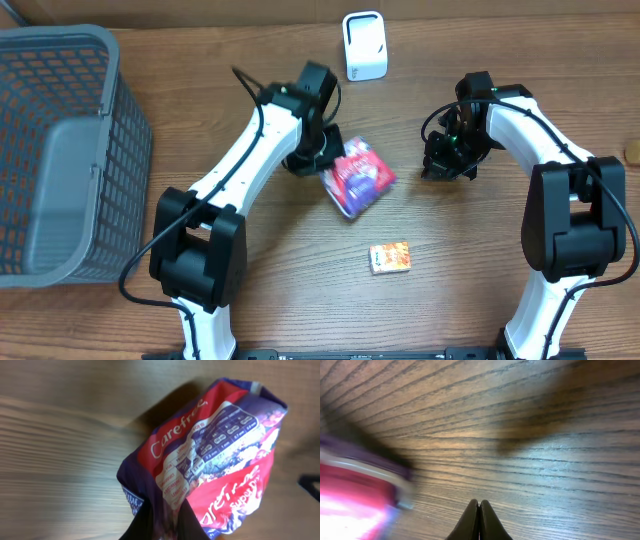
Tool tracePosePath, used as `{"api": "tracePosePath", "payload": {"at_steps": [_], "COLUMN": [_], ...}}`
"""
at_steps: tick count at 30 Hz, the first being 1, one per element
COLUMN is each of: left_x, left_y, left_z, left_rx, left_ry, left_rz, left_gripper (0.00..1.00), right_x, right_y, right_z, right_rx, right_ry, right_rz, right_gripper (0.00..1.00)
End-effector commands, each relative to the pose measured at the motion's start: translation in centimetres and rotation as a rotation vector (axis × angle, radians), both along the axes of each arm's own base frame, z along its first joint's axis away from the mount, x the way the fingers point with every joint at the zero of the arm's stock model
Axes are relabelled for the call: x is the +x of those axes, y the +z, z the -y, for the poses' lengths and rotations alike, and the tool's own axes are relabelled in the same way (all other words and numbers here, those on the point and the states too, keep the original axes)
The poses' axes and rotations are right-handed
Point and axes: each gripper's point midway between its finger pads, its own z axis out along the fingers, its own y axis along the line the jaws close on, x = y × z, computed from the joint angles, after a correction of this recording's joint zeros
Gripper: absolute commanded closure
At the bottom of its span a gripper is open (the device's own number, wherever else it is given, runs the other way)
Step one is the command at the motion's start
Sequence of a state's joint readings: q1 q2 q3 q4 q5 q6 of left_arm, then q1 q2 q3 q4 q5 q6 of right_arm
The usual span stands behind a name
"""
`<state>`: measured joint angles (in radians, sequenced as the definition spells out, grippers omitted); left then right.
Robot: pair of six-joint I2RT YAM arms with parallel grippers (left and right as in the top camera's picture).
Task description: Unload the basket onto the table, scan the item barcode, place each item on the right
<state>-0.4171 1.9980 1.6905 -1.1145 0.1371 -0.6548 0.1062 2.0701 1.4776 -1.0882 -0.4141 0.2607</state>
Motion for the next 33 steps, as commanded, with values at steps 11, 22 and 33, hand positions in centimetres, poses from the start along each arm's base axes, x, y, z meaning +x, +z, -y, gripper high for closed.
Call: {"api": "tracePosePath", "payload": {"at_steps": [11,22,33], "left_x": [3.7,2.5,-1.5], "left_y": [12.1,10.3,4.4], "left_z": [-14.1,-15.7,-13.5], "left_rx": [0.821,0.925,0.864], "left_ry": [0.214,0.252,0.215], "left_rz": [0.376,0.344,0.185], "left_gripper": [0.96,0.96,0.96], "right_x": [0.5,0.5,0.4], "right_y": [0.1,0.1,0.1], "right_z": [0.3,0.3,0.3], "right_rx": [-0.017,-0.017,-0.018], "right_ry": [0.01,0.011,0.011], "right_rz": [0.035,0.034,0.029], "right_gripper": [0.96,0.96,0.96]}}
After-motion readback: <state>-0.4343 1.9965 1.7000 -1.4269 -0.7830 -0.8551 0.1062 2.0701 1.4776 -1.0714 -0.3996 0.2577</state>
